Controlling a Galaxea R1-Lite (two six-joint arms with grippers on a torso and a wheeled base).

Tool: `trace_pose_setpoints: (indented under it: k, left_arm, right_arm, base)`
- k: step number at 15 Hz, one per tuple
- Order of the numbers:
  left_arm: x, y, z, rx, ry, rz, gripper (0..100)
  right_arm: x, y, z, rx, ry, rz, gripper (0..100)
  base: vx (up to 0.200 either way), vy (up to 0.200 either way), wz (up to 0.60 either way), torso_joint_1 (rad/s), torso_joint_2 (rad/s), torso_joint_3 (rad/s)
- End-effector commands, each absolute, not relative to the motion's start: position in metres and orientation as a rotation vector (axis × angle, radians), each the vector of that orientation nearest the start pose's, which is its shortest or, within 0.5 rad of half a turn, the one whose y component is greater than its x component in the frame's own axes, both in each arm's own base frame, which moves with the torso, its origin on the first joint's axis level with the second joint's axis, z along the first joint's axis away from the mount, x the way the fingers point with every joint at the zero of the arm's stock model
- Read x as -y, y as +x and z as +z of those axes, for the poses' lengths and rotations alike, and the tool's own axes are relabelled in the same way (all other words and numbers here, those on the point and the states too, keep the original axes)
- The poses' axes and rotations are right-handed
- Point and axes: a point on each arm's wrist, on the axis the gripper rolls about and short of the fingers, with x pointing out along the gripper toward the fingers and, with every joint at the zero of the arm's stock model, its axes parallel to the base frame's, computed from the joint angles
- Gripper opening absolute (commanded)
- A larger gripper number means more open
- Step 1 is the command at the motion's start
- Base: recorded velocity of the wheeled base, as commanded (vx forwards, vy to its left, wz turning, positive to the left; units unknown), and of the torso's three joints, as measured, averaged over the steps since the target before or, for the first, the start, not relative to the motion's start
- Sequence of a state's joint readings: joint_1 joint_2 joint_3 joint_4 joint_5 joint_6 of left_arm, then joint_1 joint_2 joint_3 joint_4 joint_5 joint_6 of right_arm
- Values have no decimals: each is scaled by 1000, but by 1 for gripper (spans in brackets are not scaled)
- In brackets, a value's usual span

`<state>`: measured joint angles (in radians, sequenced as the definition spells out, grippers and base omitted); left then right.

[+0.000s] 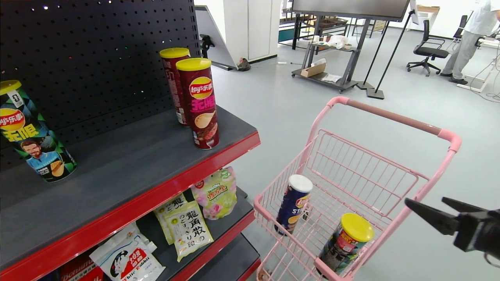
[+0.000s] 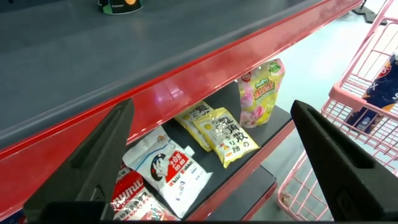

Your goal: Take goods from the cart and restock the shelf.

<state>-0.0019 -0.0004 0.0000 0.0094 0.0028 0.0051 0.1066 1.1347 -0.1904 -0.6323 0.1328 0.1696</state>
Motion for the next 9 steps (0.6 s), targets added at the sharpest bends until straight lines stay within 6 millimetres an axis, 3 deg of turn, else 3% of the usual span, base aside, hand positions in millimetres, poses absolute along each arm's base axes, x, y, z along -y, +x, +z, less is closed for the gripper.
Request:
trace_pose_setpoints:
  k: [1, 6, 9]
  left_arm:
    - [0, -23, 75, -9, 6, 2, 100]
    - [0, -23, 75, -9, 6, 2, 100]
    - [0, -23, 75, -9, 6, 2, 100]
  right_arm:
    - [-27, 155, 77, -664, 181, 264, 100]
    - [-50, 145, 70, -713, 113, 411, 100]
    - [-51, 148, 59, -776, 94, 387, 100]
  base:
    - [0, 0, 0, 0, 0, 0]
    - [0, 0, 0, 0, 0, 0]
    - [0, 0, 0, 0, 0, 0]
